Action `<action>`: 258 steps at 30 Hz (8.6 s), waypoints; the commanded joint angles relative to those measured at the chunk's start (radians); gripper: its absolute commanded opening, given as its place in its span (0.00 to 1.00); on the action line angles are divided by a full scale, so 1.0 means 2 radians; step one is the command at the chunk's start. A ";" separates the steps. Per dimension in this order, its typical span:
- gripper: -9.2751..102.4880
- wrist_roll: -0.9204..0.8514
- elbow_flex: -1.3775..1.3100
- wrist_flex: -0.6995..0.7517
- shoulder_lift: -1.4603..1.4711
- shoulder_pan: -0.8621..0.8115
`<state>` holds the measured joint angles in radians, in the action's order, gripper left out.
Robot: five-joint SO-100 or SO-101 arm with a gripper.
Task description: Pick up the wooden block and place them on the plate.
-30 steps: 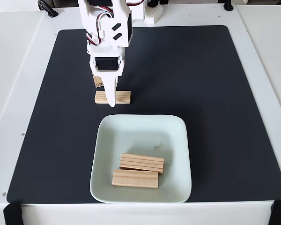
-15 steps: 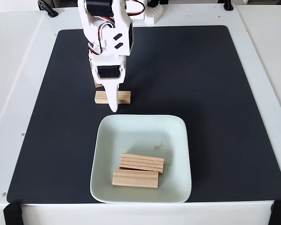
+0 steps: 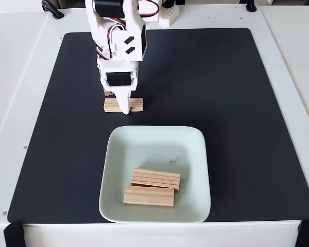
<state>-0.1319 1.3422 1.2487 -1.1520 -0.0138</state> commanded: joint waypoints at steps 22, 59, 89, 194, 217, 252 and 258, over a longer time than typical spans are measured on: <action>0.08 0.005 0.264 -0.267 -0.354 0.026; 0.08 0.098 -0.275 -0.302 0.117 0.086; 0.08 0.093 -0.275 -0.301 0.114 0.093; 0.08 0.368 0.399 -0.081 -0.495 -0.196; 0.08 0.548 0.290 -0.070 -0.285 -0.110; 0.31 0.544 0.265 -0.087 -0.211 -0.110; 0.31 0.548 0.265 -0.089 -0.190 -0.094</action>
<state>0.9572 1.9098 1.0769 -1.5294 -0.2209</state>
